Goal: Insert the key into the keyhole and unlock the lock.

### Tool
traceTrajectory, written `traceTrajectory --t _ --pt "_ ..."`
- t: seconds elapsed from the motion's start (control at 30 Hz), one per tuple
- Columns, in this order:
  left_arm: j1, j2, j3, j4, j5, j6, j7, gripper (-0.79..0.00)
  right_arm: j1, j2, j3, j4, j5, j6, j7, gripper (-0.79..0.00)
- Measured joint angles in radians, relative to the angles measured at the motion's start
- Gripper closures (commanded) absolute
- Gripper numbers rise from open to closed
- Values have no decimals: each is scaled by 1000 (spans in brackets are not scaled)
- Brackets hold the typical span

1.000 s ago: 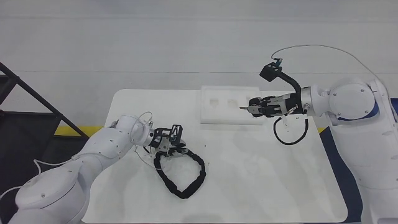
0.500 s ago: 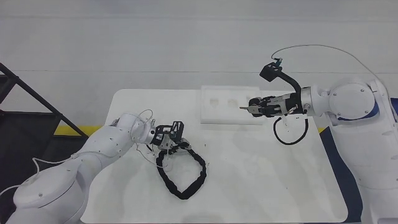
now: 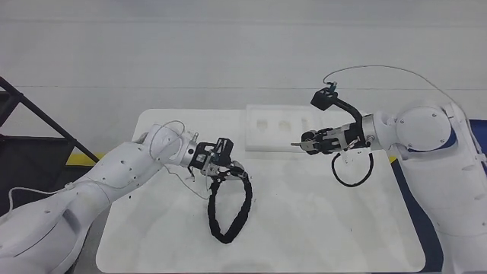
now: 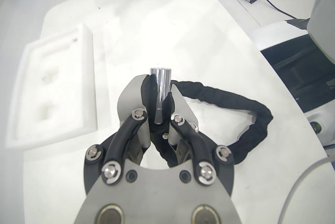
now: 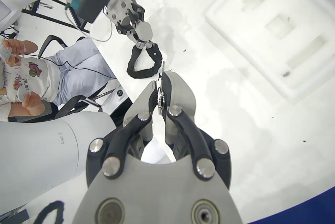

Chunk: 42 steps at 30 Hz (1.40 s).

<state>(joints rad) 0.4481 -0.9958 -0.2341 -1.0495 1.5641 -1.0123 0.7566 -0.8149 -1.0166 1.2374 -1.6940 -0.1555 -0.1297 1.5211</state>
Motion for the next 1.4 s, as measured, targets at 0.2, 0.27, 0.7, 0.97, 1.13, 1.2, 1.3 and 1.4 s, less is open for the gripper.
traceTrajectory --t 0.2,0.27,0.7,0.97,1.13,1.2,1.3,1.4 --pt "1 22 -58 -153 -100 0 -134 0 -45 26 -19 -92 7 86 15 0" --pt "0 23 -71 -194 -130 0 -177 0 -62 38 -17 -131 29 114 15 0" --pt "-13 -13 -136 -366 -329 15 -470 0 -177 148 76 -403 17 307 15 0" --pt "11 -24 -175 -421 -327 52 -426 0 -195 158 101 -427 33 334 15 0" --pt "10 -23 -174 -420 -328 52 -429 0 -195 158 101 -427 33 334 15 0" --pt "10 -23 -174 -420 -328 51 -429 0 -195 158 101 -427 33 334 15 0" --pt "10 -23 -174 -420 -328 51 -429 0 -195 158 101 -427 33 334 15 0" --pt "13 -23 -174 -419 -329 54 -431 0 -211 159 97 -426 36 335 -3 0"
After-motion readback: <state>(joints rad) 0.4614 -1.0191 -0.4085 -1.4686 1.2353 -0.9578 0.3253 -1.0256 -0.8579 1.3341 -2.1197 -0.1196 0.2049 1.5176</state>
